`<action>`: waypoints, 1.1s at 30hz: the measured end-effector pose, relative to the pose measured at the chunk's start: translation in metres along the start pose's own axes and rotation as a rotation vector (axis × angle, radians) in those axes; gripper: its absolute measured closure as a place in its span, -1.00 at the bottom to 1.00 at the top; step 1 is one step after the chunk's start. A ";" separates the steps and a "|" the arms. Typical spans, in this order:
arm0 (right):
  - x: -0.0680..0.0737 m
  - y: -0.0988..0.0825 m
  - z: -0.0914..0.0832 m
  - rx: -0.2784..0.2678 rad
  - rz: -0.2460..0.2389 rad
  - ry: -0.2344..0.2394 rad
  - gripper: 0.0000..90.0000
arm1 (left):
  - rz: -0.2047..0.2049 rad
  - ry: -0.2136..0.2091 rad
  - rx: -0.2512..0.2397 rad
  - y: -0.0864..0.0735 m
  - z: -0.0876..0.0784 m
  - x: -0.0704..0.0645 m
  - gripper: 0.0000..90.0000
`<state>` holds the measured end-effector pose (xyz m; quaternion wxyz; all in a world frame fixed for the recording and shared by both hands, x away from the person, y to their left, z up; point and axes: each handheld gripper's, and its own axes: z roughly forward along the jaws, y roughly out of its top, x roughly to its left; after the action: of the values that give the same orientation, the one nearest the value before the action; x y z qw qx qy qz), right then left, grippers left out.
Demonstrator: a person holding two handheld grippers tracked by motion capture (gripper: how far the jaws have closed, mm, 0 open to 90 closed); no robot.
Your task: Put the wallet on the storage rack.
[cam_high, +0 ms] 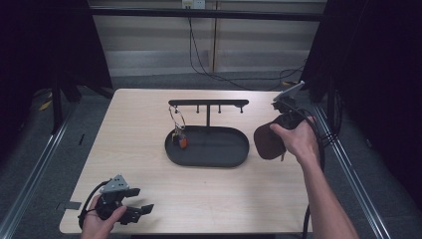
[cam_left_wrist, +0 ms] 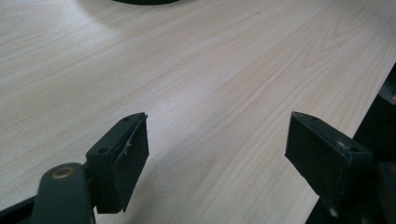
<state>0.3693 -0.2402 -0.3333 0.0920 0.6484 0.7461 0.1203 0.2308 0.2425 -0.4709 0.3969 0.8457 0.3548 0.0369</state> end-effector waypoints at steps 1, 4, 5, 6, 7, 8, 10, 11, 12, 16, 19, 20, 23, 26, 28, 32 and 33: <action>0.001 0.001 -0.001 -0.003 -0.001 -0.001 0.38 | 0.004 0.001 0.002 0.000 0.000 0.000 -0.53; 0.007 0.004 -0.003 -0.002 -0.007 0.010 0.38 | 0.001 -0.003 0.004 0.000 0.000 0.000 -0.53; 0.010 0.005 -0.003 -0.002 -0.014 0.010 0.38 | 0.004 -0.001 0.004 0.000 0.000 0.000 -0.53; 0.012 0.006 -0.003 -0.001 -0.023 0.012 0.38 | 0.003 -0.002 0.002 0.000 0.000 0.000 -0.53; 0.015 0.007 -0.003 0.000 -0.030 0.018 0.38 | 0.002 -0.003 0.001 0.000 0.000 0.000 -0.53; 0.017 0.008 -0.003 -0.001 -0.033 0.019 0.38 | 0.001 -0.004 0.002 0.000 0.000 0.000 -0.53; 0.022 0.011 -0.003 0.003 -0.041 0.022 0.38 | 0.003 0.000 0.002 0.000 0.000 0.000 -0.53; 0.025 0.012 -0.003 0.005 -0.043 0.019 0.38 | 0.004 0.001 0.002 0.000 0.000 0.000 -0.52; 0.027 0.013 -0.003 0.003 -0.045 0.019 0.38 | 0.007 0.001 0.004 0.000 0.000 0.000 -0.53; 0.037 0.018 -0.002 0.010 -0.061 0.028 0.38 | 0.007 0.002 0.004 0.000 0.000 0.000 -0.53; 0.044 0.022 -0.002 0.007 -0.074 0.044 0.38 | 0.008 0.001 0.007 0.000 0.000 0.000 -0.52; 0.046 0.022 -0.001 0.007 -0.076 0.047 0.38 | 0.003 0.001 0.004 0.000 0.000 0.000 -0.53; 0.051 0.024 0.001 0.009 -0.084 0.058 0.38 | 0.004 0.002 0.007 0.000 0.001 0.000 -0.53; 0.058 0.026 0.008 0.006 -0.087 0.082 0.38 | 0.009 0.001 0.018 0.001 0.001 0.001 -0.53; 0.061 0.026 0.011 0.005 -0.084 0.103 0.38 | 0.002 0.003 0.009 0.000 0.001 0.001 -0.52; 0.067 0.026 0.019 0.007 -0.079 0.133 0.38 | 0.003 0.001 0.010 0.001 0.000 0.001 -0.53; 0.067 0.026 0.021 0.006 -0.077 0.140 0.38 | 0.004 -0.001 0.011 0.000 0.000 0.001 -0.52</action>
<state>0.3904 -0.1689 -0.3439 0.0422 0.6096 0.7754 0.1595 0.2317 0.2431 -0.4706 0.3923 0.8485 0.3534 0.0354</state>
